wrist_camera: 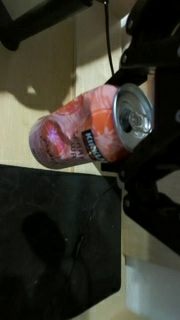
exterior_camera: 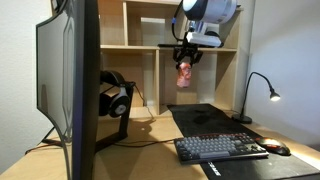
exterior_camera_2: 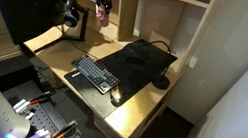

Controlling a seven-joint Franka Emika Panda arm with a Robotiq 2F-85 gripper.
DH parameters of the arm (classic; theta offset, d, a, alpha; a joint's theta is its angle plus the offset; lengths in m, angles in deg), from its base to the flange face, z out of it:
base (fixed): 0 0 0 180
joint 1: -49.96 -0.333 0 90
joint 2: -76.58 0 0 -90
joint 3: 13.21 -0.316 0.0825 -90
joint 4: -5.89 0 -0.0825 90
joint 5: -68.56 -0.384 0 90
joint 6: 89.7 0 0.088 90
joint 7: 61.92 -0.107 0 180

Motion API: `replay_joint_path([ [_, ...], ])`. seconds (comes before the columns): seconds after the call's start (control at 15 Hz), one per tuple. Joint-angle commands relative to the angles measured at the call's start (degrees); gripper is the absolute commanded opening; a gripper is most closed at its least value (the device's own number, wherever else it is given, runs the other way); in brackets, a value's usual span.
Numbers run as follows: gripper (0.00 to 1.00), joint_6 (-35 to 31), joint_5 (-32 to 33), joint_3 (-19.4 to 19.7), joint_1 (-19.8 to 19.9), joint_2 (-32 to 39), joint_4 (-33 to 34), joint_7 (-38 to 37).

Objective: Move the can towards the right edge of the table

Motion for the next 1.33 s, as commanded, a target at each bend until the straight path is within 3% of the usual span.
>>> replay_joint_path([
  [0.0, 0.43, -1.5, 6.8, 0.5, 0.8, -13.8, -14.0, -14.9],
  [0.27, 0.43, 1.2, 12.3, -2.4, 5.6, -27.7, -25.9, -30.4],
  [0.33, 0.68, 0.5, 9.7, -2.2, 4.5, -19.9, -18.2, -24.8],
  [0.6, 0.68, 1.1, 9.9, -3.3, 6.4, -27.4, -24.8, -28.2],
  [0.67, 0.43, 2.1, 10.9, -3.8, 7.3, -25.5, -23.8, -29.1],
  [0.8, 0.43, 3.3, 12.1, -3.6, 10.0, -26.6, -24.9, -31.2],
  [0.93, 0.43, 4.2, 11.3, -2.2, 12.7, -32.1, -27.9, -33.9],
  [1.2, 0.43, 1.4, 11.8, -3.4, 18.6, -32.9, -27.6, -43.9],
  [1.27, 0.43, 0.3, 9.9, -2.4, 18.0, -33.0, -27.7, -44.2],
])
